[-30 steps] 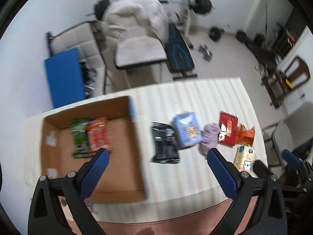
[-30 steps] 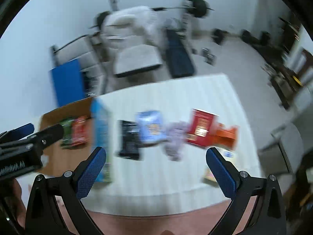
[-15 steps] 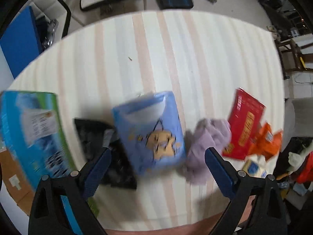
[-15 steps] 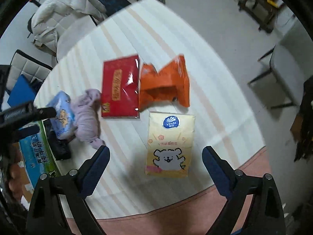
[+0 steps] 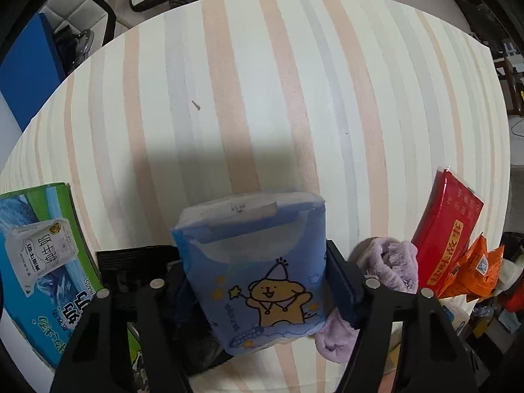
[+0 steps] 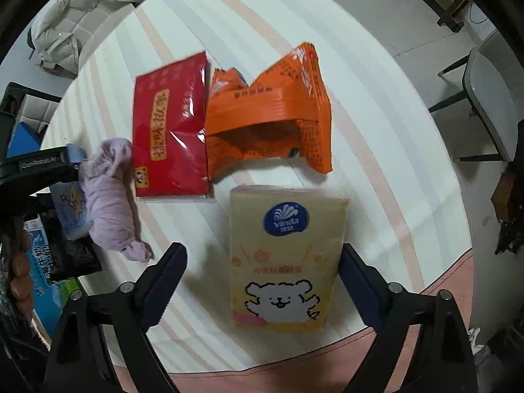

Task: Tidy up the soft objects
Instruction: 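Grasp the blue tissue pack with the left tool while the right tool grasps the yellow Vinda pack, then lower both packs into the box beside the bags and release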

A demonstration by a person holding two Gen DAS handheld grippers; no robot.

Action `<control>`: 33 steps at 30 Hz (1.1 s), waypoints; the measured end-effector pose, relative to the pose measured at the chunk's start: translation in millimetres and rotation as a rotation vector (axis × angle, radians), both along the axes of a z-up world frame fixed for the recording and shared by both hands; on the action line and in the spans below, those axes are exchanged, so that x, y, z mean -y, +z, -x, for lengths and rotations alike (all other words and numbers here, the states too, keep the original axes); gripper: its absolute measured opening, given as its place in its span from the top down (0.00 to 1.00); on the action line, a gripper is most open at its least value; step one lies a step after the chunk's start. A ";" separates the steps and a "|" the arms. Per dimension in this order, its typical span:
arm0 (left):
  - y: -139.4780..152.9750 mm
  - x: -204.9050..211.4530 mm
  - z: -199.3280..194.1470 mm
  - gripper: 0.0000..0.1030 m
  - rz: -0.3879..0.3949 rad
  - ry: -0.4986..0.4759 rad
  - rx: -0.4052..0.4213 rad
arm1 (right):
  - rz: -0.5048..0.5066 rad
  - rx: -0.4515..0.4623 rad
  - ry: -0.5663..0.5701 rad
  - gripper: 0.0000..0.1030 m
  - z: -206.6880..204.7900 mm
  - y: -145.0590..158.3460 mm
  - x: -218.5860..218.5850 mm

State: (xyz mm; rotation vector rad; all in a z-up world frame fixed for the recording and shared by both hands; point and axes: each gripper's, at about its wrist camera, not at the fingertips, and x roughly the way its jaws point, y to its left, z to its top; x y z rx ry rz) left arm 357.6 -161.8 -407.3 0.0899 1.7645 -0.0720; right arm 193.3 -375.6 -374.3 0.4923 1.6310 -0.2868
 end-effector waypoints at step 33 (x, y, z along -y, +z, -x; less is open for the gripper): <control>253.2 -232.0 130.8 0.62 0.187 0.109 0.383 | -0.241 0.289 0.391 0.36 -8.5 182.5 -210.6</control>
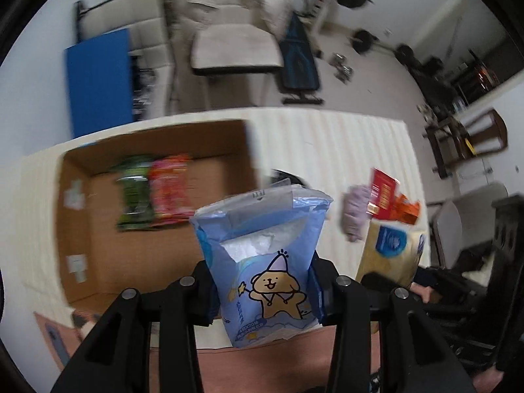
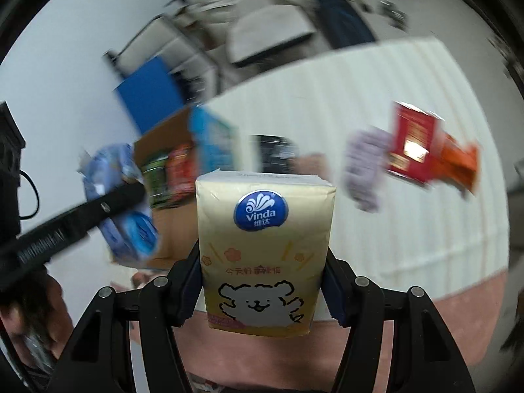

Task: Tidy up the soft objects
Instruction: 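Lower both packs into the box beside the bags and release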

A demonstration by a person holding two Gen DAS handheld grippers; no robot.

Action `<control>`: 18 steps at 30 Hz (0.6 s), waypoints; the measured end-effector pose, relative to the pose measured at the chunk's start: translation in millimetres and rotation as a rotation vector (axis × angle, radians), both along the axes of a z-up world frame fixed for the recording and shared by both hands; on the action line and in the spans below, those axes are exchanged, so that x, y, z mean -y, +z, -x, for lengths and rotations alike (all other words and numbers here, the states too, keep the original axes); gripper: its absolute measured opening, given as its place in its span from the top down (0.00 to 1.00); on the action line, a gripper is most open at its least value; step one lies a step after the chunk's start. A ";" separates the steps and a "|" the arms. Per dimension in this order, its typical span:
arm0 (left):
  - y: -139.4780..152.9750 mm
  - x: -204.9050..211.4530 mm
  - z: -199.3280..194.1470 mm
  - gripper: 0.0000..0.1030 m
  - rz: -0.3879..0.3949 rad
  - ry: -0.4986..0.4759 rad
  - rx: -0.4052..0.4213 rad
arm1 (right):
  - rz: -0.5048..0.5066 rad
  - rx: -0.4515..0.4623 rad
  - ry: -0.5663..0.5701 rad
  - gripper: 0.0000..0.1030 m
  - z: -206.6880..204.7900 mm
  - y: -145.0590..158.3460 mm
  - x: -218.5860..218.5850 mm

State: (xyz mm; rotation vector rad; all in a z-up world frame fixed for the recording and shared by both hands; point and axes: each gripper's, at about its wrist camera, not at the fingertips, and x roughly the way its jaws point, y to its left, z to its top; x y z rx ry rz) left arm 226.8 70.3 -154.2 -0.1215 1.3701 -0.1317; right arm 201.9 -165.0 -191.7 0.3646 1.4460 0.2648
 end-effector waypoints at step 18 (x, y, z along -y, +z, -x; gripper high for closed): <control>-128.9 -200.6 -83.4 0.62 -0.160 0.194 -0.216 | 0.247 -0.091 0.173 0.36 -109.6 -97.1 -212.6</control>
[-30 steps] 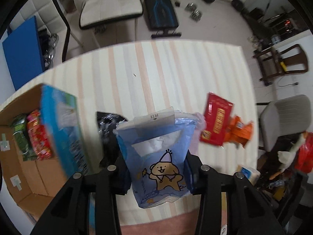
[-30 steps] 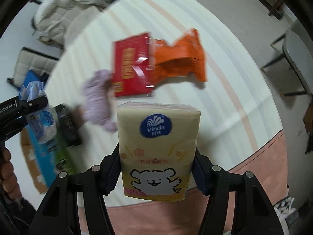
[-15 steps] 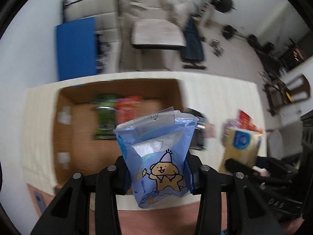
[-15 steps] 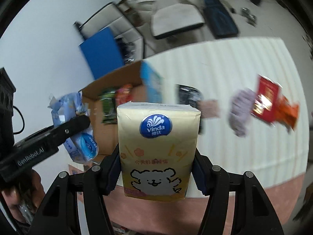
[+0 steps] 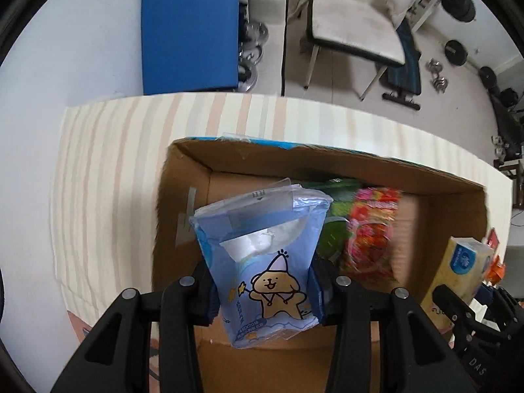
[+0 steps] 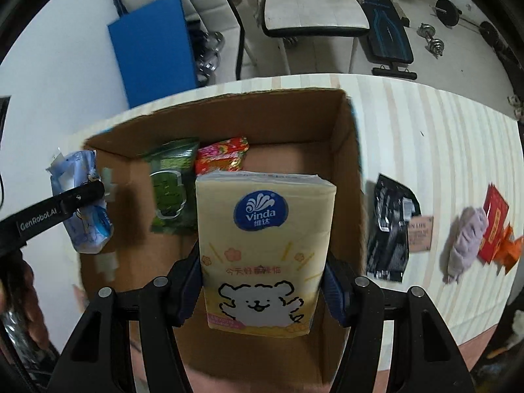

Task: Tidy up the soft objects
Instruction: 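Lower both packs into the box beside the bags and release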

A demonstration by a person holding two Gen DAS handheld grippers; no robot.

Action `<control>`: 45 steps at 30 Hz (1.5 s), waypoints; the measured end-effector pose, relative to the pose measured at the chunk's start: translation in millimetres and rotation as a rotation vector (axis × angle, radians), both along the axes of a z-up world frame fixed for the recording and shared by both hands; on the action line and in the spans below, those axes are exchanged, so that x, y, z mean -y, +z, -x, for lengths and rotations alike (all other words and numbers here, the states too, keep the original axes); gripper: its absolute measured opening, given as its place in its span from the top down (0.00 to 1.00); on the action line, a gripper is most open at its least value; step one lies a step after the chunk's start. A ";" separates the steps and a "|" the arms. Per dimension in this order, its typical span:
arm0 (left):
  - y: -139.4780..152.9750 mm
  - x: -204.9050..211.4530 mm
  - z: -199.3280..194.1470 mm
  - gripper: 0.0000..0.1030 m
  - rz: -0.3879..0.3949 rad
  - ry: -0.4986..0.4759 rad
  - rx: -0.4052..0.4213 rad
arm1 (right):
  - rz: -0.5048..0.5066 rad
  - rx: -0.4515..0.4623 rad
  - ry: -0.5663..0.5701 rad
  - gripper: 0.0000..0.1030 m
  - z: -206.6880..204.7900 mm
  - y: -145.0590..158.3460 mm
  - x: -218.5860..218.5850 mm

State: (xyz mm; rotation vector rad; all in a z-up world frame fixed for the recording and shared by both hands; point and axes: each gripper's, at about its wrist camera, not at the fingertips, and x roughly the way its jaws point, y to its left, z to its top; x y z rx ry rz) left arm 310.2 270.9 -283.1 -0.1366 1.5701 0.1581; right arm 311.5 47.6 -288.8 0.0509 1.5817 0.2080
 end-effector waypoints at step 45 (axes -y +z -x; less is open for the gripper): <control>74.1 36.4 91.3 0.01 0.056 -0.025 0.177 | 0.048 0.121 0.050 0.00 59.1 36.8 -4.1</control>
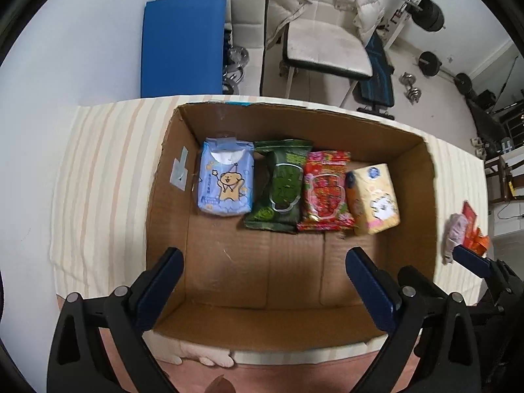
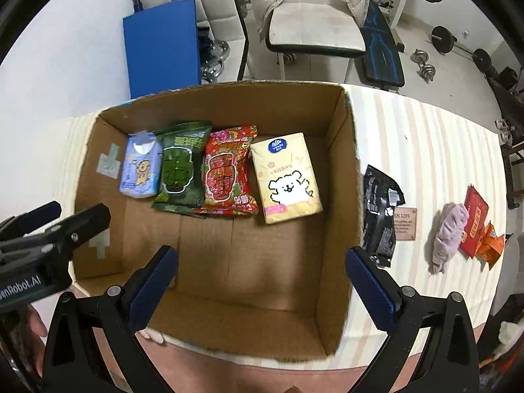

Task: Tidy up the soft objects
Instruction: 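Lower both packs into the box beside the bags and release, then grasp the black bag with the left tool while the right tool grasps the lilac cloth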

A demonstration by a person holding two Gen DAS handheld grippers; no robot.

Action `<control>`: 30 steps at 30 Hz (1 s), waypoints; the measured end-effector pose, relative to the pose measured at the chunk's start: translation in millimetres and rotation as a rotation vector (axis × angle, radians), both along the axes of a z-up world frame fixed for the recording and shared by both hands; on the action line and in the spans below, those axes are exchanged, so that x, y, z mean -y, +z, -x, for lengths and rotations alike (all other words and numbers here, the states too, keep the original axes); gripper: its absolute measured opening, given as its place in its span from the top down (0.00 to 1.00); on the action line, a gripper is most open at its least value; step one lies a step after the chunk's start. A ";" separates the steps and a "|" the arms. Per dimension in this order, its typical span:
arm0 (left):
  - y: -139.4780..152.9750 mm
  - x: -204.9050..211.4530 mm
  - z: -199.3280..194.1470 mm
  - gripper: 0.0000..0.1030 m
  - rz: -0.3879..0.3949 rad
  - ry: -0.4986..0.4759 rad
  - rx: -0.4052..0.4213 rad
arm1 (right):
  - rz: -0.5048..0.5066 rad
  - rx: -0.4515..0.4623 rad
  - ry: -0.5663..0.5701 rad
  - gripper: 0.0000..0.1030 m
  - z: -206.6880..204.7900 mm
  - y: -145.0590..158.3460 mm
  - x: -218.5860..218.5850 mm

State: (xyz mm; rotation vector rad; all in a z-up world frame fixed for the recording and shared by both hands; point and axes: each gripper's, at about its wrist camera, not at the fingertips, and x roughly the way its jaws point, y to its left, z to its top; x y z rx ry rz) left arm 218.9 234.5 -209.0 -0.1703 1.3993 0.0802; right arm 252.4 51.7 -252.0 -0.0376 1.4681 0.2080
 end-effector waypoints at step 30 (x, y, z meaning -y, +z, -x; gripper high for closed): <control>17.2 280.0 -51.8 0.02 -0.015 -0.376 -0.038 | -0.117 0.061 -0.336 0.00 30.2 52.2 262.8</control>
